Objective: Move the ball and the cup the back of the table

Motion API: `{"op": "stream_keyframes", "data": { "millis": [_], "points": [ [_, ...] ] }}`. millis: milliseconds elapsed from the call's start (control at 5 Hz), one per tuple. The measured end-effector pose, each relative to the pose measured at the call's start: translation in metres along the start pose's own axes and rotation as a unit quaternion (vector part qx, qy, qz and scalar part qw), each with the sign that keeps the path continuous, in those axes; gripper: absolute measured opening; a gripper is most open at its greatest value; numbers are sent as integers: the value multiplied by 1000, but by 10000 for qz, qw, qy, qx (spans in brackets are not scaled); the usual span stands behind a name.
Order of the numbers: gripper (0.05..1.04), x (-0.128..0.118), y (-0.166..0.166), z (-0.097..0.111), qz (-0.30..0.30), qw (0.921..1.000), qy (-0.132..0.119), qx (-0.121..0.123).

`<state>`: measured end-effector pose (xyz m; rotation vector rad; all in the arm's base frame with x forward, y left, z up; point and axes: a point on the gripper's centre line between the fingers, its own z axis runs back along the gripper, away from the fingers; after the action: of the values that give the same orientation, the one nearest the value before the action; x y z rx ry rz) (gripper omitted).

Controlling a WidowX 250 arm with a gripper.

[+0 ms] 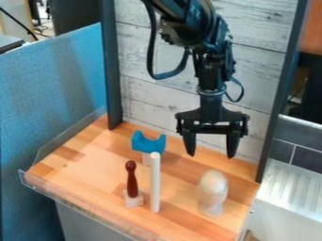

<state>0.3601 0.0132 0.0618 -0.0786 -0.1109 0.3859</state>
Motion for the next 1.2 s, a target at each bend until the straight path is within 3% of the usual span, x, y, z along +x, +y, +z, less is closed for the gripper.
{"op": "stream_keyframes", "data": {
  "millis": [200,400,800,1200],
  "points": [
    [1000,-4,2,-12,28,9999,155,40],
    [1000,-8,2,-20,-9,9998,106,136],
    [1000,-17,1,-35,-217,9995,-47,232],
    [953,-17,-5,-64,-441,9977,-434,290]
  ]
}}
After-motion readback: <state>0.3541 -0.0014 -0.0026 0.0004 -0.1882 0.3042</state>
